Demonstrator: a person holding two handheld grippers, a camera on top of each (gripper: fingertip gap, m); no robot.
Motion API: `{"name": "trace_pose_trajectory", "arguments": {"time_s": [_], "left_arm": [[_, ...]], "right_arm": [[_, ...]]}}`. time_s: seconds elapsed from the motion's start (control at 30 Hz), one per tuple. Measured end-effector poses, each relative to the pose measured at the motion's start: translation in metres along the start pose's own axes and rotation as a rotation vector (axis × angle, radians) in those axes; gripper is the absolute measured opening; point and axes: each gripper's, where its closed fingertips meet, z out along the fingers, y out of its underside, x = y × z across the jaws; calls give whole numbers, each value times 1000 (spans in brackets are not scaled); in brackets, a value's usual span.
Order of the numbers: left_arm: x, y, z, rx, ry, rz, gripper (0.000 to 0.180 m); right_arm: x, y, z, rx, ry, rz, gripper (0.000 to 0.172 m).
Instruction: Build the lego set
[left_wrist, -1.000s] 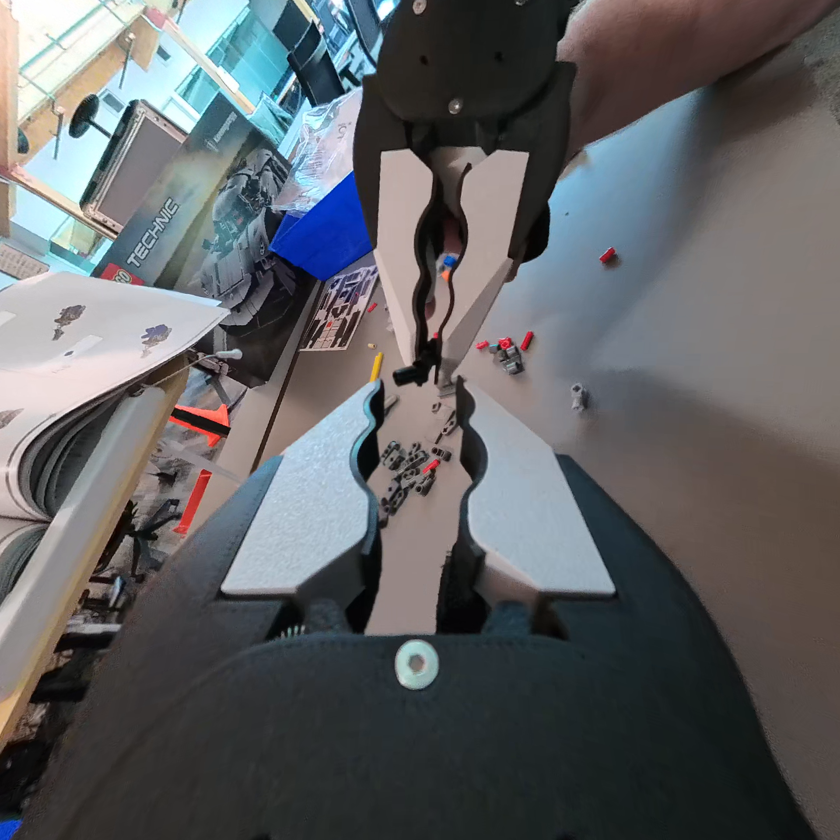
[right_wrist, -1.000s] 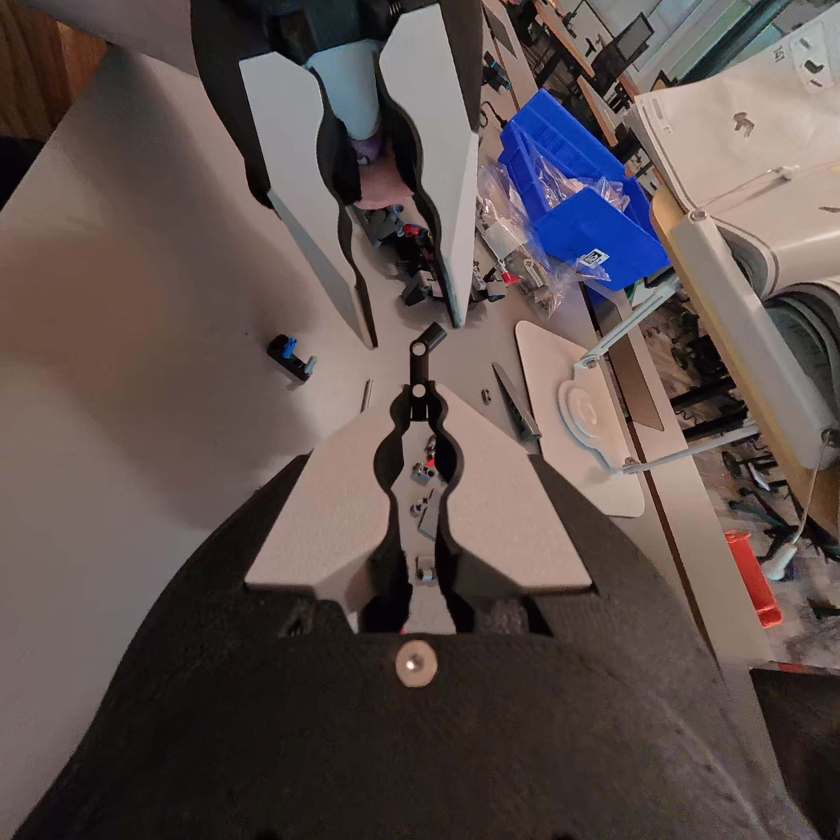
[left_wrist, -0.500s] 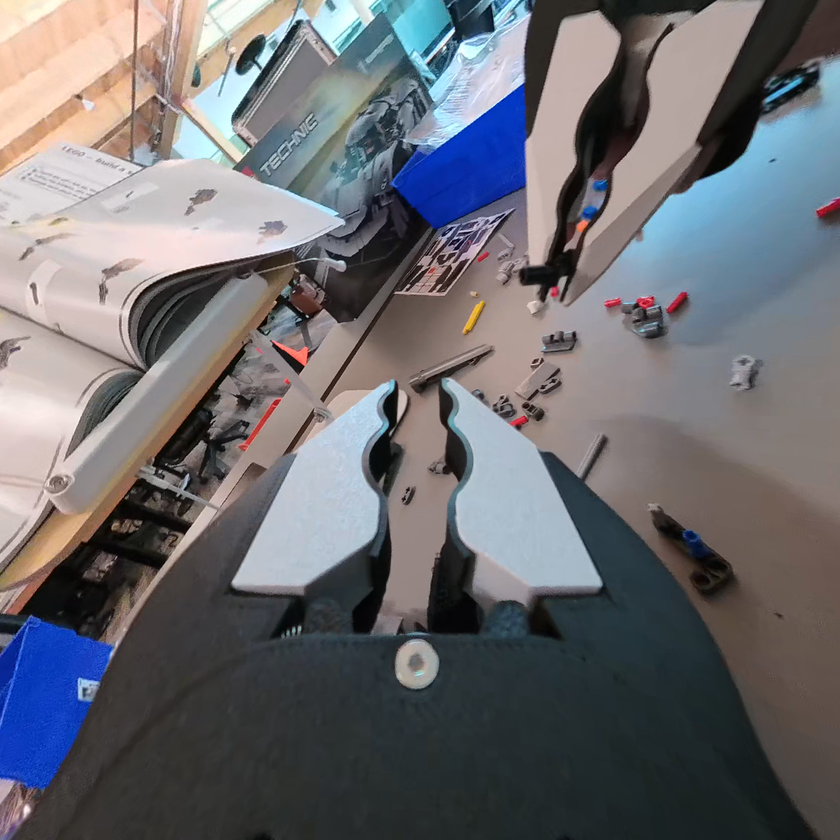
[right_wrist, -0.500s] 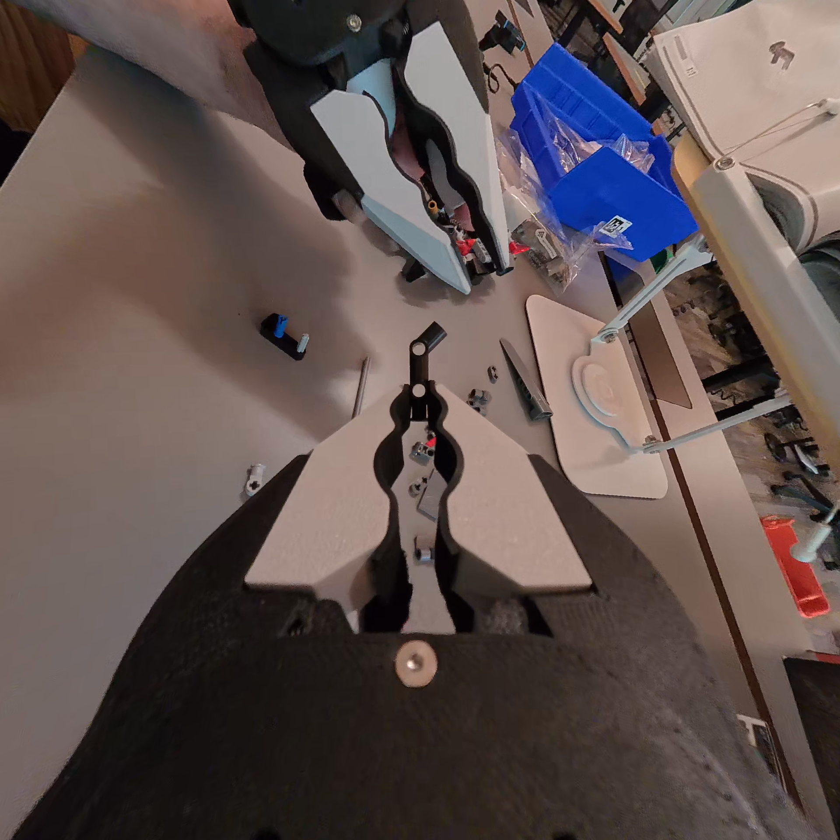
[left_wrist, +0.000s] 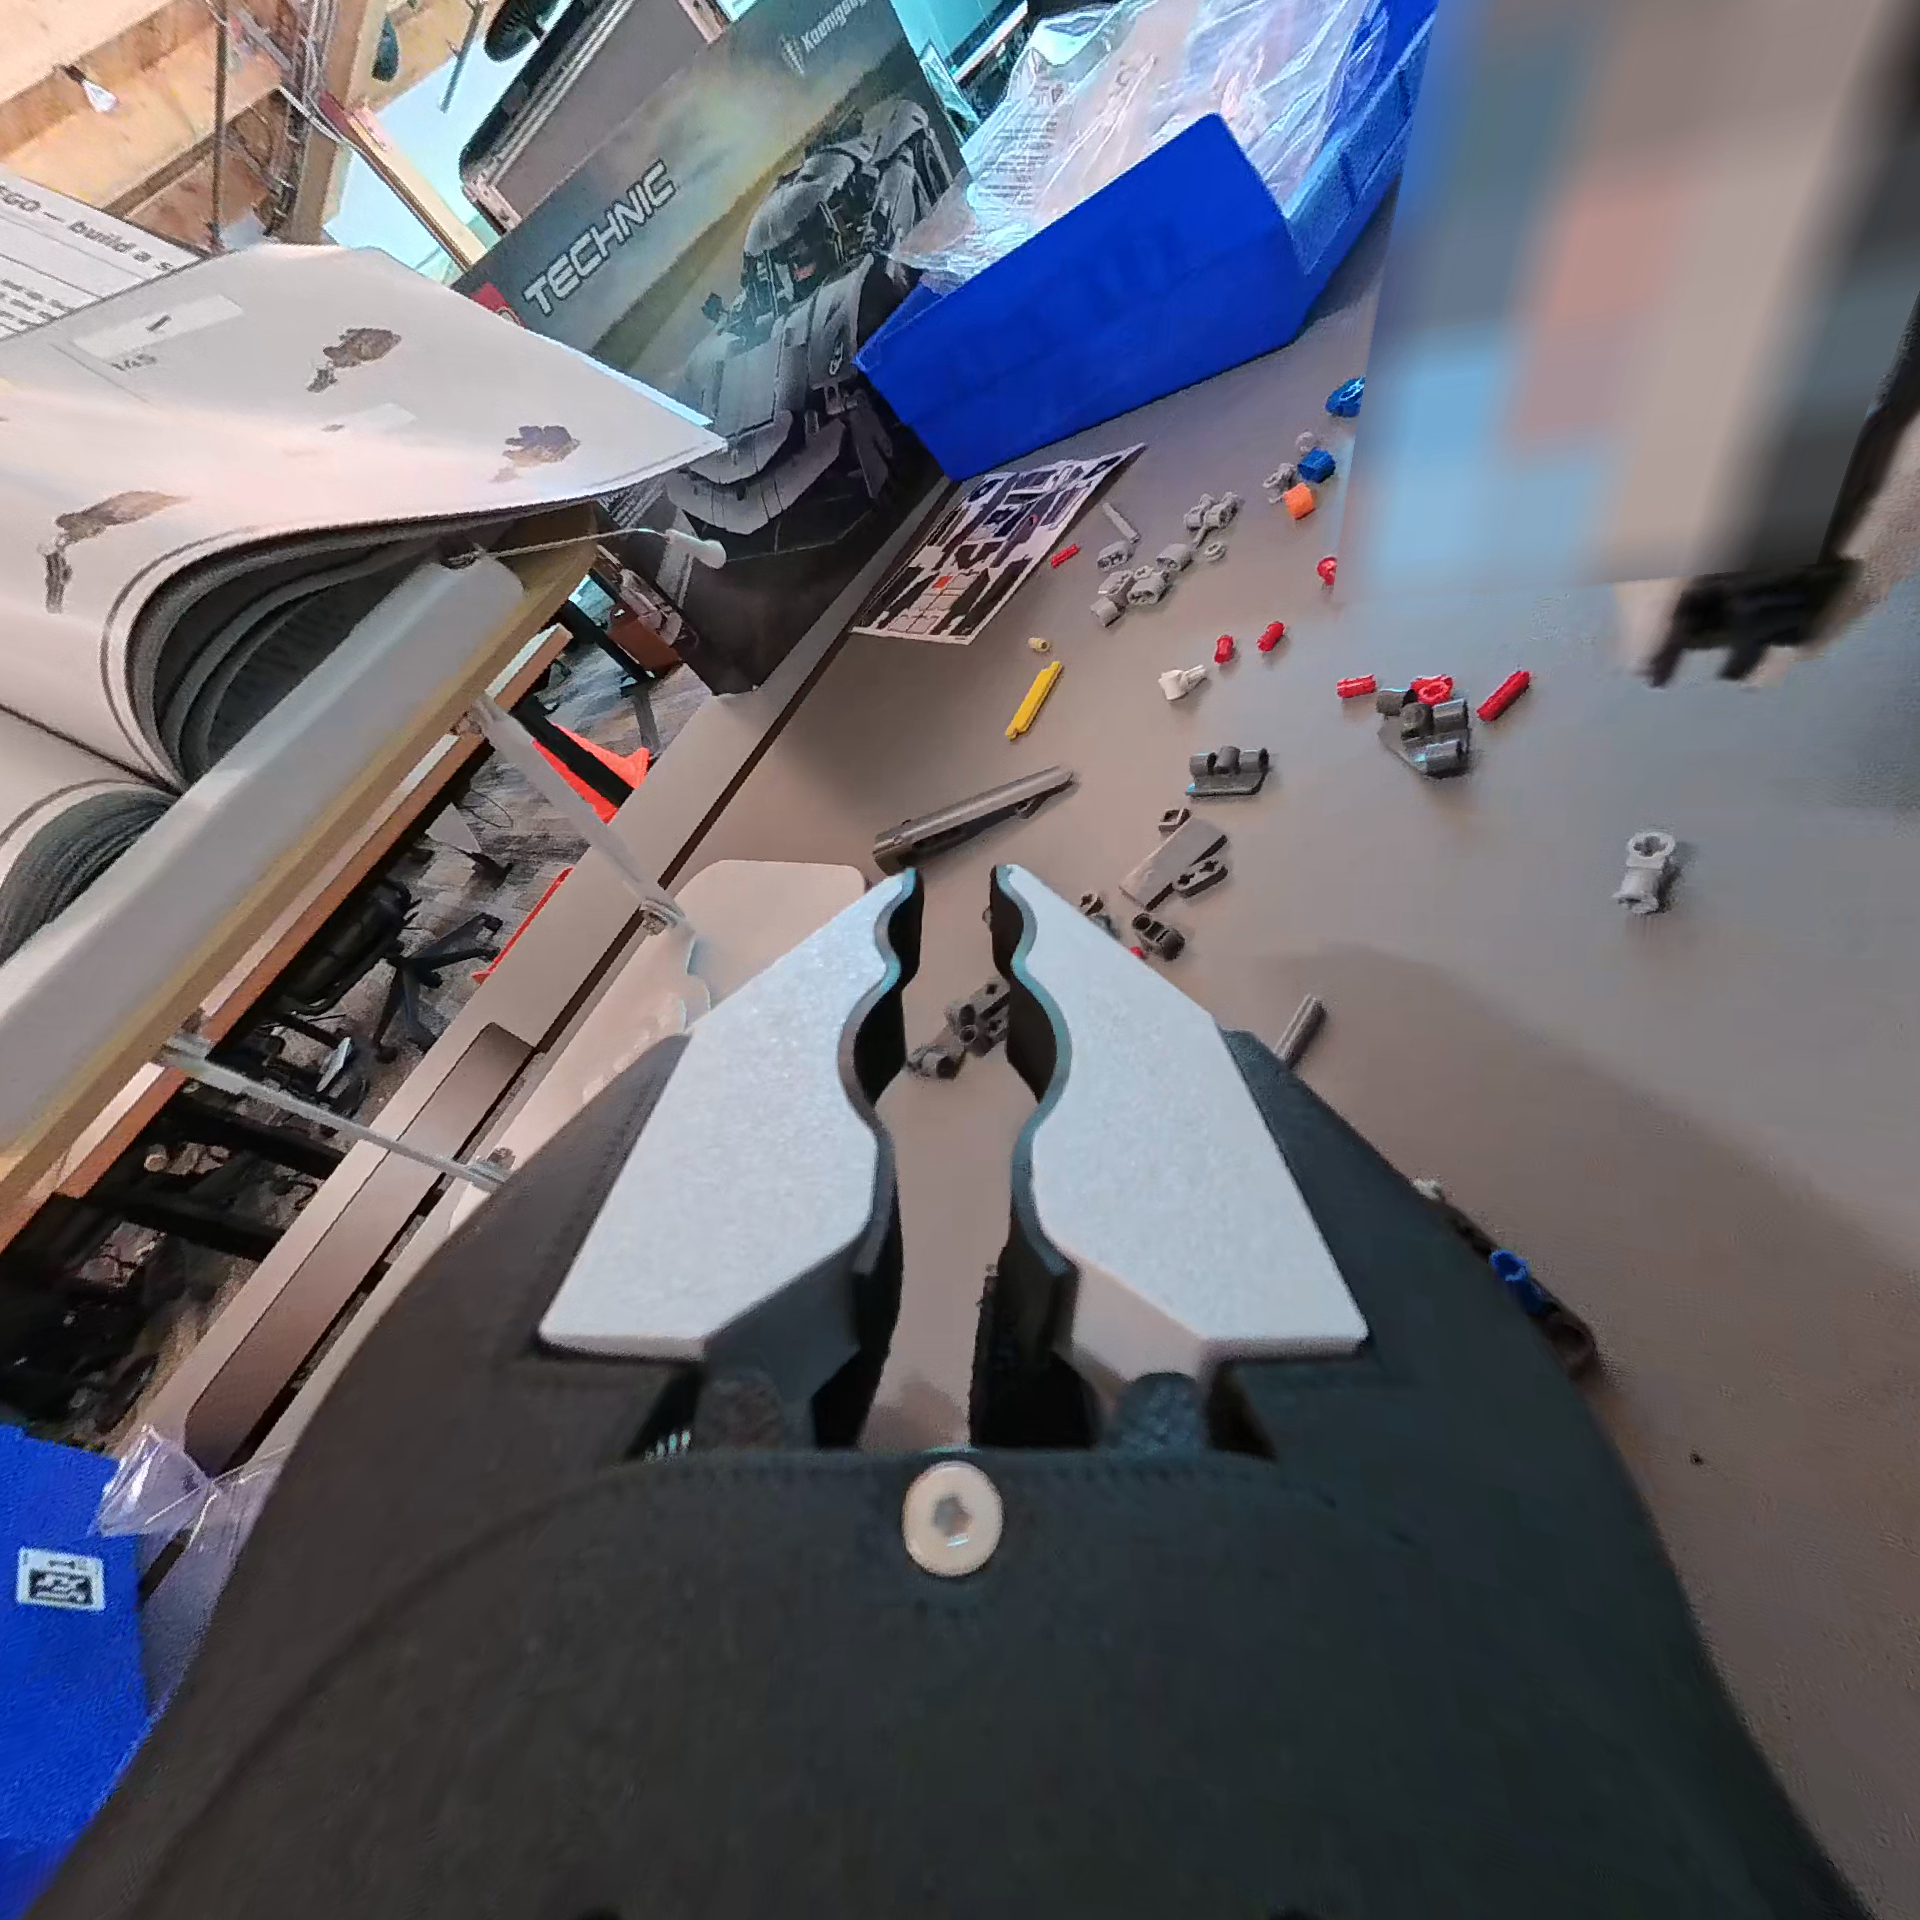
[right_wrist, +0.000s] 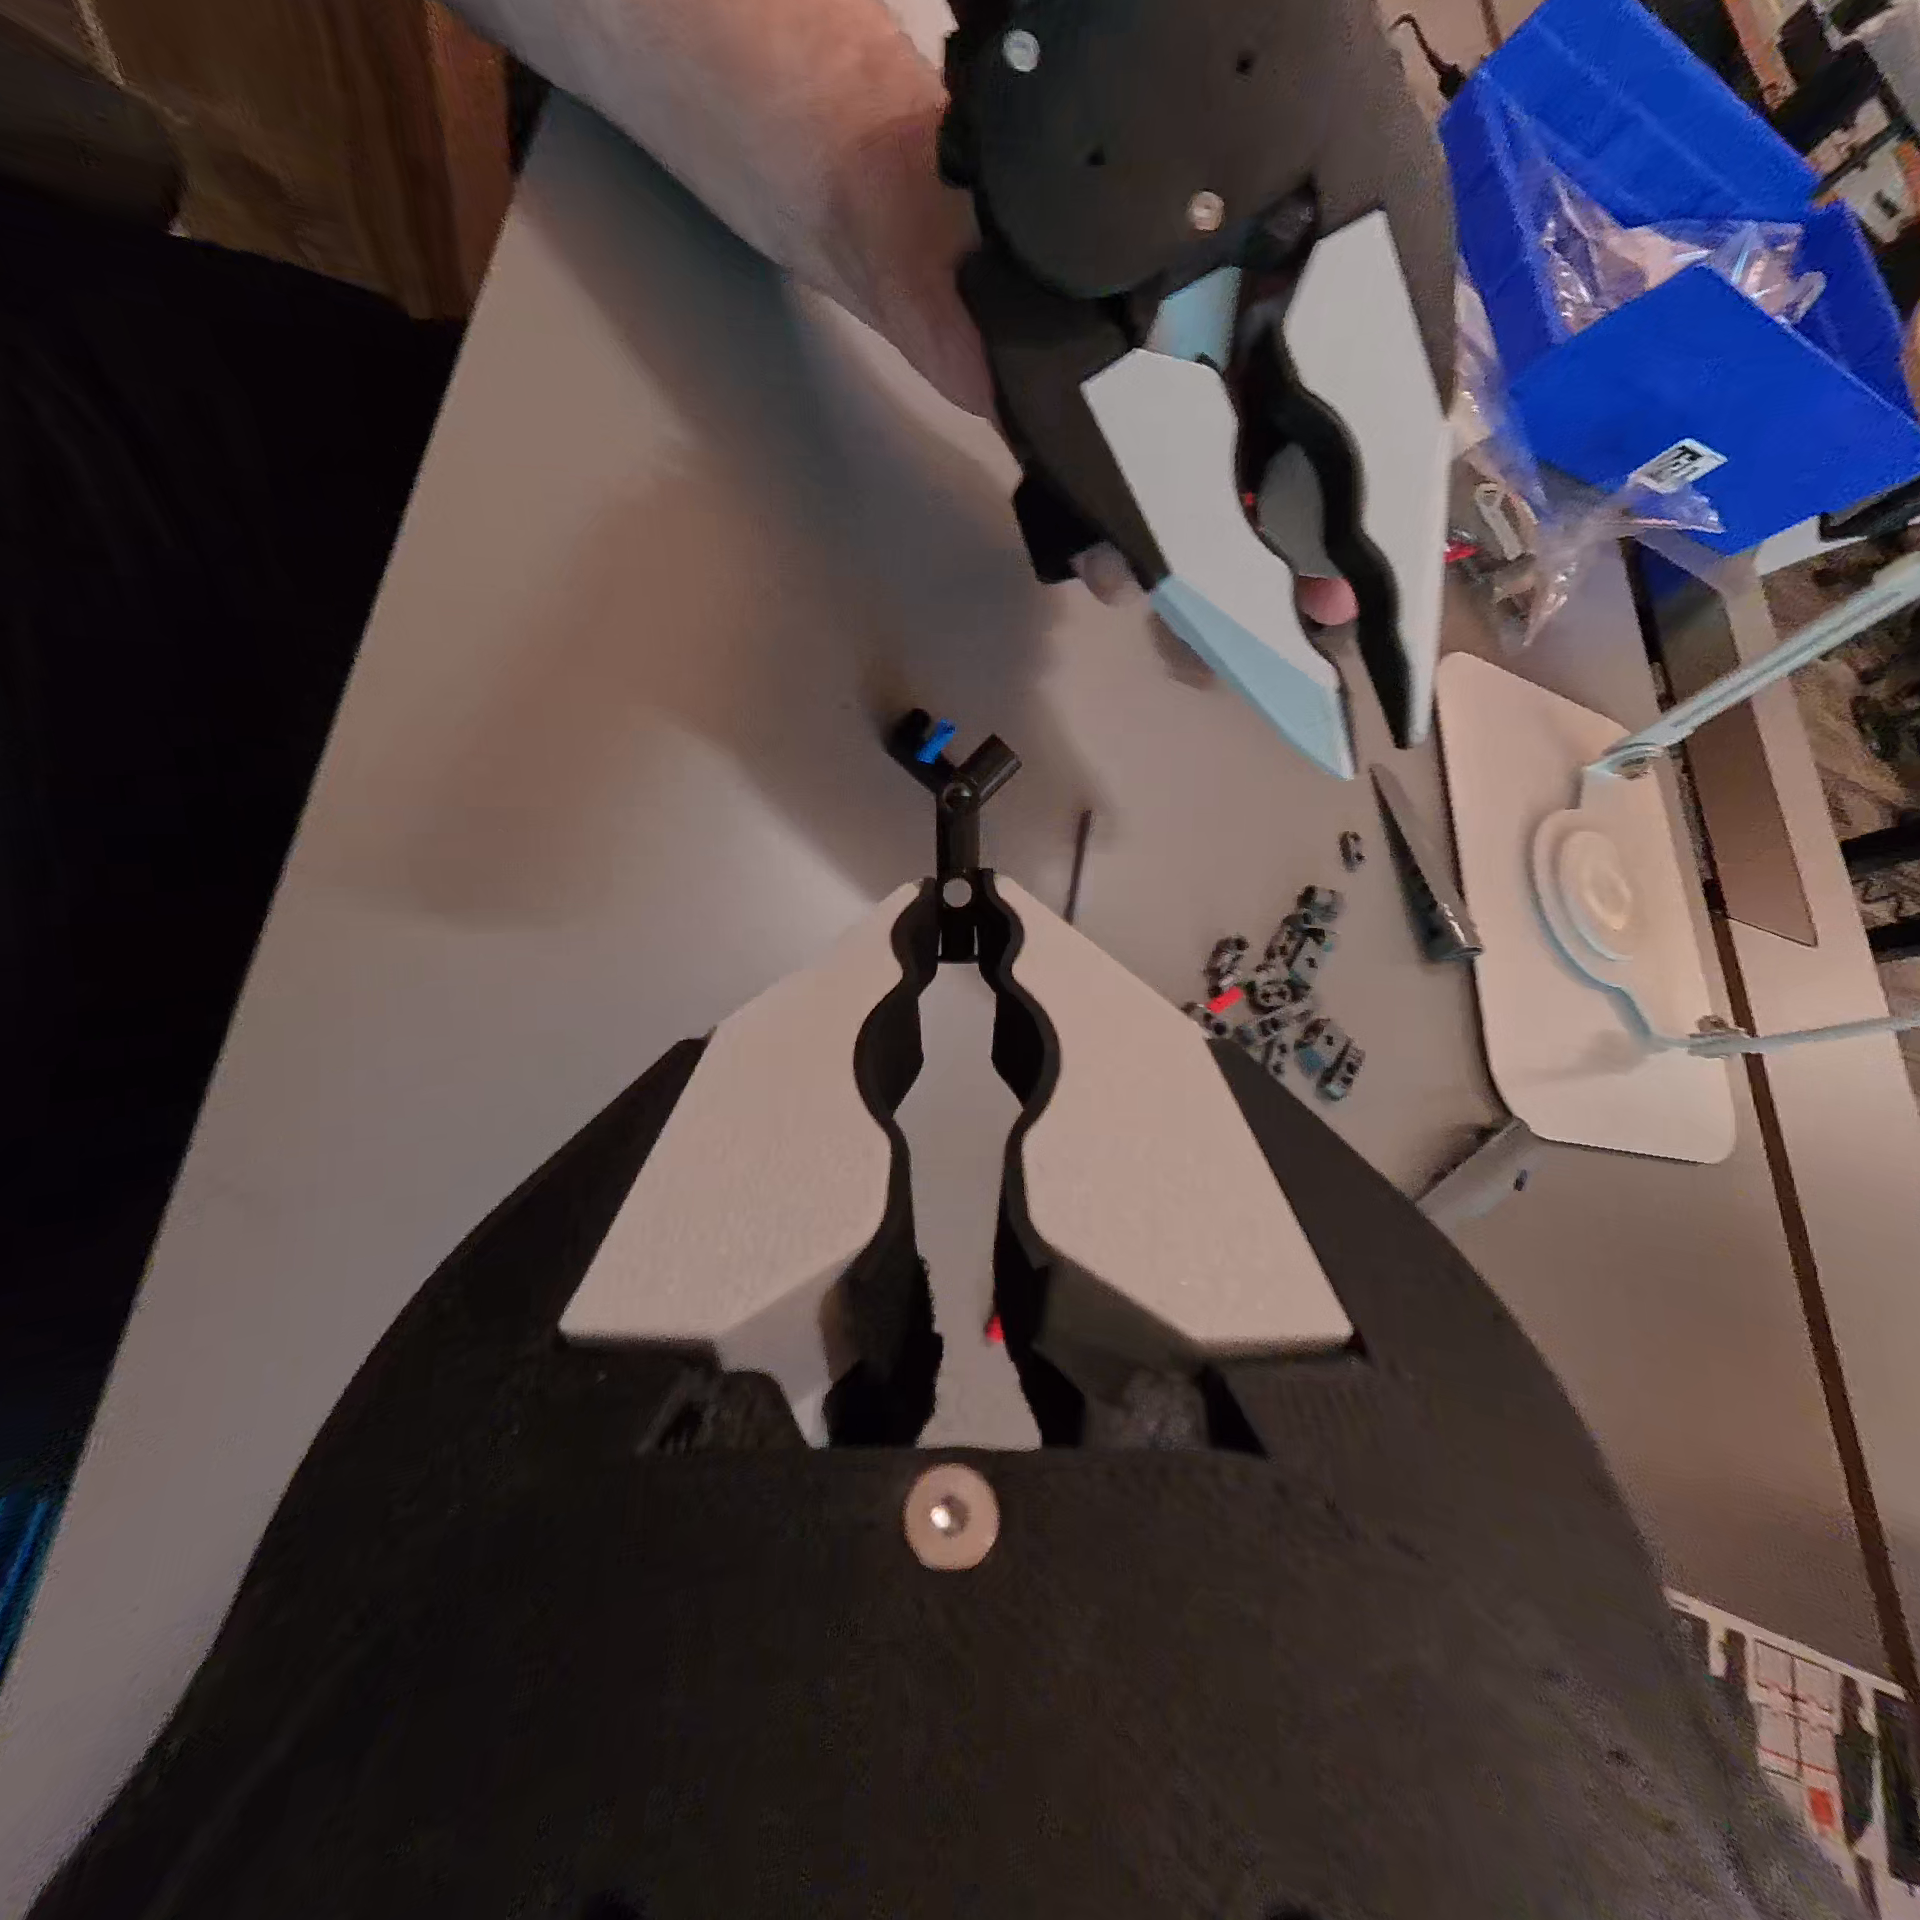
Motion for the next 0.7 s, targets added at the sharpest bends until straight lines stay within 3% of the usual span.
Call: {"name": "trace_pose_trajectory", "arguments": {"time_s": [0.2, 0.7], "left_arm": [[1, 4, 6, -16, -6, 2, 10], [-2, 11, 10, -31, -3, -27, 9]], "right_arm": [[-23, -1, 7, -4, -103, 11, 3], [-60, 20, 25, -178, -296, 55, 4]]}}
